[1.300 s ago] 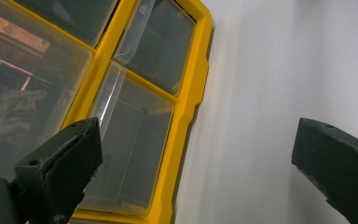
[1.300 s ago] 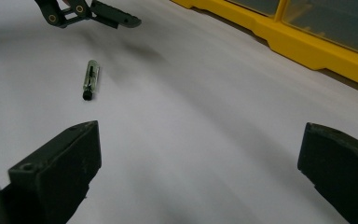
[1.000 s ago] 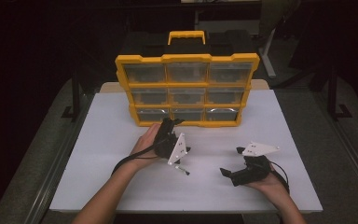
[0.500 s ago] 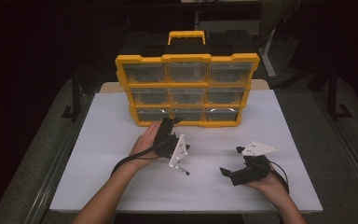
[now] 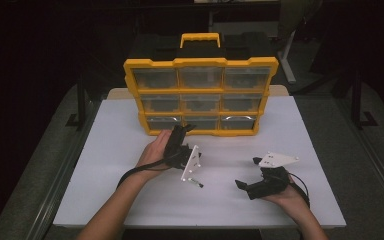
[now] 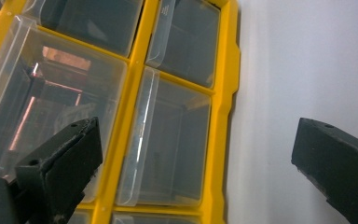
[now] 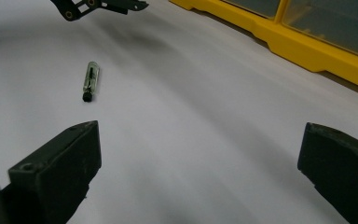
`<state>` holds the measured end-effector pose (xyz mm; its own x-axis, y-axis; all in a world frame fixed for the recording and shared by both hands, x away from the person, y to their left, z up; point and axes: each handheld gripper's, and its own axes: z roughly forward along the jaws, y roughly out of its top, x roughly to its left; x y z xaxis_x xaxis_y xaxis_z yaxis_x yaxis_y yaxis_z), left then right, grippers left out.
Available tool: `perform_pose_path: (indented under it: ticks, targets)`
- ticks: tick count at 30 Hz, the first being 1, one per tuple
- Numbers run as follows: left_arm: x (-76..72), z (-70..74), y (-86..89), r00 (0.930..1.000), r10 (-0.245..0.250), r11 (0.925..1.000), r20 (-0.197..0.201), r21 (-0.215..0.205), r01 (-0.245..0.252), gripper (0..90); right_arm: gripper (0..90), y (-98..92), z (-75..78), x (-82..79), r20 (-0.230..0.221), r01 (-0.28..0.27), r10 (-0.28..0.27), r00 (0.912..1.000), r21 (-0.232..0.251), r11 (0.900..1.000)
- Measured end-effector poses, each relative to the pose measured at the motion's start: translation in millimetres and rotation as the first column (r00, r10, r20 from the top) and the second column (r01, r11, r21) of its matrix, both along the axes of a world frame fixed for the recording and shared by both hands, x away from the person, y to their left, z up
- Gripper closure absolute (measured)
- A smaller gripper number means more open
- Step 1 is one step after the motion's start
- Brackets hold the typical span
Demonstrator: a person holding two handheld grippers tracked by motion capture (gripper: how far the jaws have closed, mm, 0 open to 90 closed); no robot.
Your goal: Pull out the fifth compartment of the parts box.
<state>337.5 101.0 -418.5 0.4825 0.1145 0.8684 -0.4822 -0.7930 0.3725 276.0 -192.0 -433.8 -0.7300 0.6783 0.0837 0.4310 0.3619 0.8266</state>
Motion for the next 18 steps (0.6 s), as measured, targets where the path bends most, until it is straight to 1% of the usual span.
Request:
perform_pose_path:
  ticks: [3, 6, 9, 10, 15, 16, 17, 18]
  targets:
    - [-0.7, 1.0, 0.5, 0.9998, -0.006, 1.0, 0.019, 0.003, 0.006, 1.9, 0.0, -0.9, 0.1, -0.1, 0.003, 0.0, 0.0, 1.0, 0.002, 1.0]
    - [-0.4, 0.2, -0.1, 0.9994, -0.007, 0.9998, 0.034, 0.016, 0.006, 1.9, 0.0, 0.0, 0.1, -0.8, 0.004, -0.003, 0.003, 1.0, -0.002, 1.0]
    - [-2.1, -0.4, 0.3, 0.998, -0.008, 0.9991, 0.062, 0.042, 0.005, 1.9, 0.0, 0.7, -0.1, -0.4, 0.003, -0.004, 0.004, 1.0, -0.003, 1.0]
    - [-2.5, -0.6, 0.2, 0.9979, -0.01, 0.9989, 0.064, 0.046, 0.007, 1.9, 0.0, 0.6, -0.3, -0.2, 0.003, -0.004, 0.004, 1.0, -0.004, 1.0]
    - [-4.6, -1.1, -1.2, 0.994, -0.019, 0.997, 0.108, 0.076, 0.011, 1.9, 0.0, 0.4, 0.2, -1.0, 0.004, -0.003, 0.003, 1.0, -0.003, 1.0]
    - [-5.2, -1.3, -1.3, 0.9939, -0.019, 0.997, 0.109, 0.077, 0.01, 1.9, 0.0, 0.2, 0.3, -0.9, 0.004, -0.001, 0.001, 1.0, 0.001, 1.0]
    - [-5.7, -2.1, -1.5, 0.9918, -0.023, 0.9959, 0.126, 0.09, 0.012, 1.9, 0.0, 0.3, 0.3, -1.1, 0.004, 0.0, 0.0, 1.0, 0.001, 1.0]
    - [-6.1, -3.4, -1.9, 0.9882, -0.03, 0.9935, 0.151, 0.113, 0.013, 1.9, 0.0, 0.4, 0.3, -1.3, 0.004, 0.0, 0.0, 1.0, 0.001, 1.0]
